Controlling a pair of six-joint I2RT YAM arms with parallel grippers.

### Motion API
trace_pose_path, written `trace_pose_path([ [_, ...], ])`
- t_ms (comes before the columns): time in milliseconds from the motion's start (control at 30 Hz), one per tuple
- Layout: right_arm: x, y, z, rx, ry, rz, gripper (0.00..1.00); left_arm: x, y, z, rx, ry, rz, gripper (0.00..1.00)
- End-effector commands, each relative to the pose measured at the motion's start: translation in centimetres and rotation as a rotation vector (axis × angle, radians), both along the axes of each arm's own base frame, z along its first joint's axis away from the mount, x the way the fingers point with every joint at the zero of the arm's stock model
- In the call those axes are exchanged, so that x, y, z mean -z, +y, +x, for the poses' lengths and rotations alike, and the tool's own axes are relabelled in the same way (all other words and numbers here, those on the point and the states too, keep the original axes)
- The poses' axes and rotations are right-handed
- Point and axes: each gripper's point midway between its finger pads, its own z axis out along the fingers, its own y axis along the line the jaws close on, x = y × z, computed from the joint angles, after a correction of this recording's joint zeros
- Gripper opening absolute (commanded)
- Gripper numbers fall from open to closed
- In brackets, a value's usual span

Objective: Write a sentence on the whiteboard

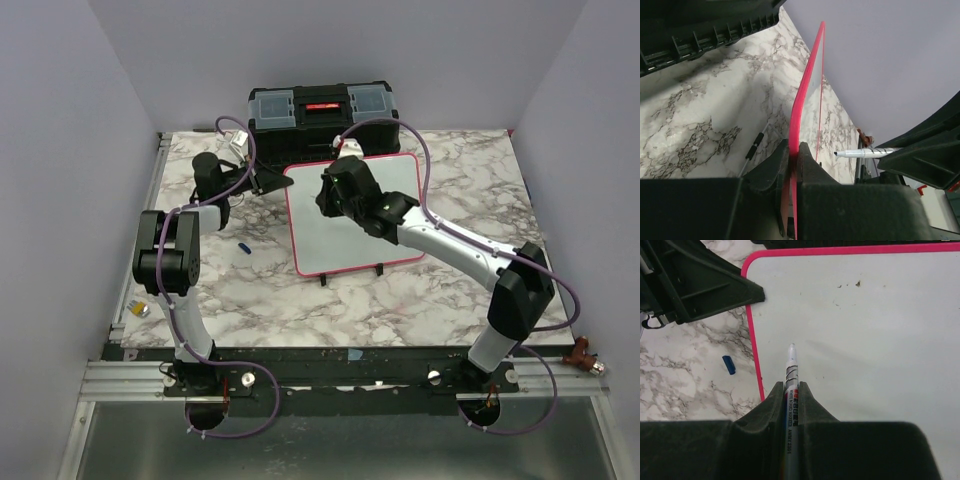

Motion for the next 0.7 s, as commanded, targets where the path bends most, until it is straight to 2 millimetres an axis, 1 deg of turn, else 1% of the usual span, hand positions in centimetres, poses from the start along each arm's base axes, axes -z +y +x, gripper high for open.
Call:
trace_pose_path([
  [0,-1.2,0.5,0.8,0.022,-0.024,0.009,0.01,0.2,-0.4,-0.4,0.025,-0.108,0.016,0.0],
  [233,-1.3,1.6,1.0,0.016,-0.039,-0.002,0.01,0.0,-0.2,-0.6,0.006,-0.132,0.021,0.0],
  [667,-0.5,2.2,2.5,0.084,-0.074,-0.066,0.01,-0.7,-0.1,-1.3,-0.003,-0.176,0.024,0.0],
])
